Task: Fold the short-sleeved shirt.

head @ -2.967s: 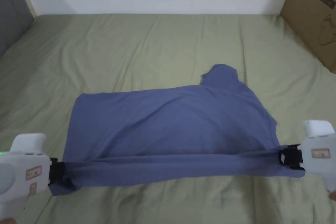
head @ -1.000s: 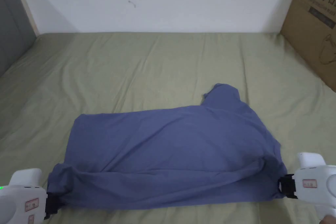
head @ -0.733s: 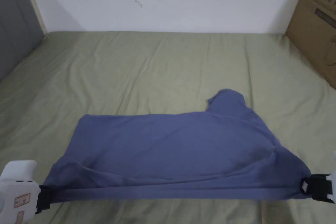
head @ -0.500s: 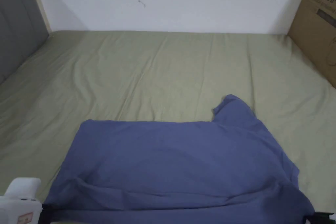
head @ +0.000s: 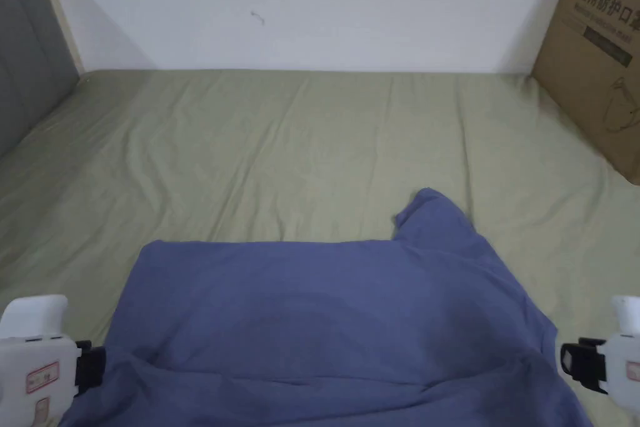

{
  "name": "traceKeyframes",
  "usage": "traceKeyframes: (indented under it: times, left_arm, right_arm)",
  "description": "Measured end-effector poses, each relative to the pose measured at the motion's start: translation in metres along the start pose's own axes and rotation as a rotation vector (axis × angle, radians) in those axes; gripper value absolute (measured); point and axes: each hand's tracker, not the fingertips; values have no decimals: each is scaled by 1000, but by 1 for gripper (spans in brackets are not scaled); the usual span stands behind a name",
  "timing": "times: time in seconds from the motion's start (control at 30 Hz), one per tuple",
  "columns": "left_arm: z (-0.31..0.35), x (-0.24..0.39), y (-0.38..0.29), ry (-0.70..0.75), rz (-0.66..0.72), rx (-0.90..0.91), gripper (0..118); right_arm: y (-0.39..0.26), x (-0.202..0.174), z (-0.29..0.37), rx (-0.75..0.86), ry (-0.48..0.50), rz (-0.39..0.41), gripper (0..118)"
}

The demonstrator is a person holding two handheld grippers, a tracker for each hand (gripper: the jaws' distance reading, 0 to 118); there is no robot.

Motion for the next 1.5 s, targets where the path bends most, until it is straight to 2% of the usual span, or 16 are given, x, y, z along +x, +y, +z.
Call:
traceKeyframes:
  times: [0.33,0.37,0.43,0.47,0.7,0.77,0.9,0.93,0.97,1.0,1.07,1.3,1.37,1.43,1.47,1.5]
  left_arm:
    - [-38,21,24,-31,-29,-36,0]
    - [-41,24,27,-31,-28,-40,0]
    - [-50,25,33,-33,-22,-45,0]
    - [-54,26,35,-33,-17,-51,0]
    - [-75,33,51,-17,-13,-86,0]
    - [-80,32,55,-8,-6,-98,0]
    - [-82,32,58,4,-15,-107,0]
    - [-82,31,59,3,-13,-106,0]
    - [-82,32,60,2,-9,-104,0]
    - [-83,32,60,0,-8,-104,0]
    - [-85,30,61,11,-4,-107,0]
    - [-99,20,85,-5,1,-86,1]
    - [-112,11,105,-23,11,-70,23]
    - [-130,2,129,-43,36,-52,84]
    - [-142,-2,142,-38,54,-53,104]
    - [-156,-5,155,-32,55,-63,111]
  right_arm:
    - [74,-16,-65,29,40,-46,2]
    - [91,-16,-74,27,29,-27,12]
    - [119,-15,-98,35,22,14,74]
    - [135,-13,-114,14,27,17,91]
    - [176,-8,-217,-132,21,27,93]
    - [175,-3,-241,-205,26,9,92]
    - [174,-4,-234,-177,-12,56,67]
    - [175,-4,-226,-153,-9,89,44]
    - [176,-1,-221,-132,50,94,9]
    - [179,0,-219,-140,118,25,0]
    - [178,-3,-222,-165,51,36,0]
    - [181,-10,-219,-147,44,74,0]
    - [181,-9,-219,-149,44,72,0]
    - [181,-9,-219,-149,46,77,0]
    - [182,-9,-219,-152,45,79,0]
    - [182,-9,-220,-155,47,81,0]
